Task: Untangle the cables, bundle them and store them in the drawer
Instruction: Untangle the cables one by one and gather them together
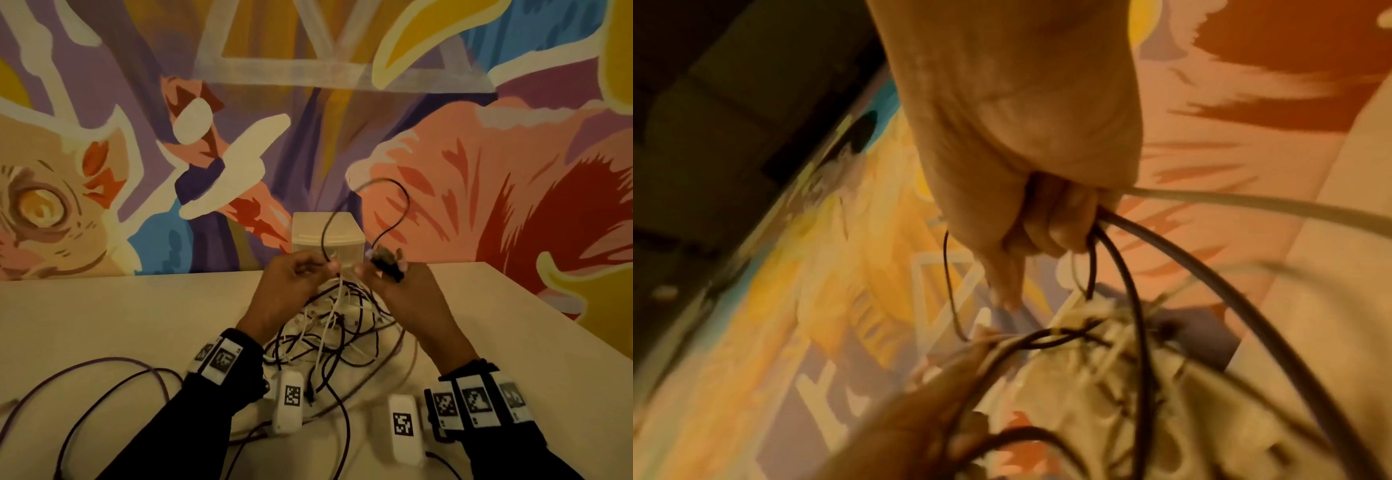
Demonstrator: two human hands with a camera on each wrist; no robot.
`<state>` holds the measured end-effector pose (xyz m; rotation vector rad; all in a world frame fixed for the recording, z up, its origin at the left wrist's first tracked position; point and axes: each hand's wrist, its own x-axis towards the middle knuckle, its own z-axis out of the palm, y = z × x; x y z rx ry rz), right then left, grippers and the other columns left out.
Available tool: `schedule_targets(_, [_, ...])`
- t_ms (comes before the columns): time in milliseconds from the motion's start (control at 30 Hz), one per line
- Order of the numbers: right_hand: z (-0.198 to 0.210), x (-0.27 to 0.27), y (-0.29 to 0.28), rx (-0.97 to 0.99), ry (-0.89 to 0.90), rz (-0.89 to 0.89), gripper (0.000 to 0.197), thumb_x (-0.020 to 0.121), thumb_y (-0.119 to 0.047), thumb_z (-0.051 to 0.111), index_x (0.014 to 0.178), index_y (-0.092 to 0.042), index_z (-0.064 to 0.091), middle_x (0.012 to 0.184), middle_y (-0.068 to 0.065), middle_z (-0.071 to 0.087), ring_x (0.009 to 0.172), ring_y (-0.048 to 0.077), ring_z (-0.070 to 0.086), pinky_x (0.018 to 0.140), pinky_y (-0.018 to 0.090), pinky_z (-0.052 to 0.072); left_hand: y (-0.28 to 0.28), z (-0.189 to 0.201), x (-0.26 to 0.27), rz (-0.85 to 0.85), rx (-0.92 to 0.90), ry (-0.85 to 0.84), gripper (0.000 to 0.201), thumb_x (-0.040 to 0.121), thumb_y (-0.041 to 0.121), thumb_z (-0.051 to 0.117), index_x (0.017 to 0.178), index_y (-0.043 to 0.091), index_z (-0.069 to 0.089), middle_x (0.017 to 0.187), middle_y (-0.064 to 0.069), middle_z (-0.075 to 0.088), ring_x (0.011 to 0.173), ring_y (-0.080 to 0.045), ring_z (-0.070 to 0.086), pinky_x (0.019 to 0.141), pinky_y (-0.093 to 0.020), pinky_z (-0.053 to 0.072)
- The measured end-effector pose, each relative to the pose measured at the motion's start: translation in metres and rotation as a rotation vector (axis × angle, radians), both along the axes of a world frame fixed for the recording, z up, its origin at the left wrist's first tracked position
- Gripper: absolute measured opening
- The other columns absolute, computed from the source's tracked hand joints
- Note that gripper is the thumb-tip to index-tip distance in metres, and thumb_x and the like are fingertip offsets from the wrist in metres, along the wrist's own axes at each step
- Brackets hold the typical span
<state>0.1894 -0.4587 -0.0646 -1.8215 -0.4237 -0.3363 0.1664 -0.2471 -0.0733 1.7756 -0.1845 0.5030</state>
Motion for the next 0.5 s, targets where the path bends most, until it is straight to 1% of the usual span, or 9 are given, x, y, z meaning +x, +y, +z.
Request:
schedule_targets(67, [-0.008,0.008,-0.007,-0.261,0.05,-0.035,0.039,0.096,-0.054,0.074,0.085,-0.017,0.073,0.064,-0.001,0.066,0.064,0.016,0.062,0.062,0.035,0.042,0.006,0.003,0.0,0.018,-0.077,-0.015,0.021,0.099,0.028,0.077,0.101,0.008,0.08,0.099,-0.013,0.081,0.094,-0.035,0.076,0.073,-0.038,0.066])
schedule_targets(133, [-0.011,0.012,-0.012,-0.364,0.111,-0.043,0.048,0.096,-0.062,0.07,0.081,-0.016,0.071,0.067,0.004,0.066,0.067,0.022,0.062,0.062,0.035,0.041,0.01,0.005,0.0,0.056,-0.094,-0.048,0.02,0.1,0.027,0.075,0.102,0.008,0.078,0.099,-0.009,0.082,0.092,-0.031,0.078,0.078,-0.047,0.066])
schedule_targets(167, [-0.01,0.012,-0.013,-0.39,0.124,-0.045,0.048,0.095,-0.063,0.07,0.078,-0.019,0.07,0.068,0.004,0.066,0.068,0.022,0.062,0.062,0.035,0.042,0.012,0.007,-0.002,0.069,-0.111,-0.065,0.019,0.101,0.026,0.074,0.103,0.007,0.077,0.098,-0.008,0.082,0.088,-0.027,0.079,0.075,-0.044,0.066])
schedule_targets(200, [-0.01,0.013,-0.013,-0.411,0.129,-0.05,0.046,0.096,-0.062,0.07,0.074,-0.022,0.069,0.068,0.003,0.065,0.068,0.022,0.061,0.063,0.035,0.043,0.012,0.008,-0.003,0.079,-0.144,-0.078,0.018,0.103,0.023,0.073,0.104,0.006,0.076,0.098,-0.008,0.082,0.083,-0.025,0.079,0.069,-0.038,0.065])
schedule_targets(267, [-0.012,0.014,-0.011,-0.445,0.117,-0.047,0.044,0.097,-0.06,0.07,0.07,-0.025,0.065,0.068,0.001,0.064,0.068,0.021,0.06,0.064,0.036,0.043,0.01,0.01,-0.004,0.096,-0.199,-0.089,0.016,0.105,0.024,0.069,0.105,0.008,0.073,0.099,-0.008,0.081,0.074,-0.025,0.077,0.057,-0.03,0.059])
schedule_targets(333, [-0.014,0.014,-0.01,-0.524,0.102,-0.041,0.041,0.098,-0.059,0.069,0.071,-0.029,0.064,0.073,-0.001,0.066,0.071,0.019,0.061,0.065,0.035,0.045,0.01,0.011,-0.003,0.152,-0.211,-0.115,0.017,0.106,0.031,0.067,0.107,0.014,0.071,0.101,-0.004,0.08,0.08,-0.031,0.078,0.059,-0.033,0.057])
schedule_targets(400, [-0.018,0.016,-0.011,-0.607,0.126,-0.024,0.035,0.098,-0.058,0.068,0.075,-0.031,0.066,0.081,-0.002,0.069,0.076,0.018,0.063,0.067,0.036,0.048,0.015,0.014,-0.004,0.205,-0.267,-0.155,0.019,0.108,0.033,0.063,0.111,0.015,0.067,0.104,-0.006,0.079,0.08,-0.037,0.078,0.057,-0.035,0.058])
schedule_targets(433, [-0.019,0.016,-0.012,-0.624,0.144,-0.033,0.033,0.097,-0.057,0.068,0.078,-0.03,0.068,0.083,-0.002,0.07,0.077,0.019,0.065,0.069,0.036,0.05,0.02,0.016,-0.004,0.238,-0.315,-0.184,0.018,0.109,0.034,0.062,0.111,0.017,0.066,0.103,-0.007,0.079,0.077,-0.035,0.078,0.056,-0.035,0.059])
schedule_targets(500, [-0.018,0.016,-0.013,-0.597,0.164,-0.085,0.031,0.093,-0.054,0.07,0.078,-0.027,0.071,0.081,-0.002,0.071,0.078,0.022,0.066,0.07,0.038,0.052,0.031,0.019,-0.004,0.311,-0.368,-0.245,0.013,0.109,0.038,0.062,0.11,0.025,0.066,0.1,-0.006,0.077,0.077,-0.024,0.075,0.053,-0.033,0.057])
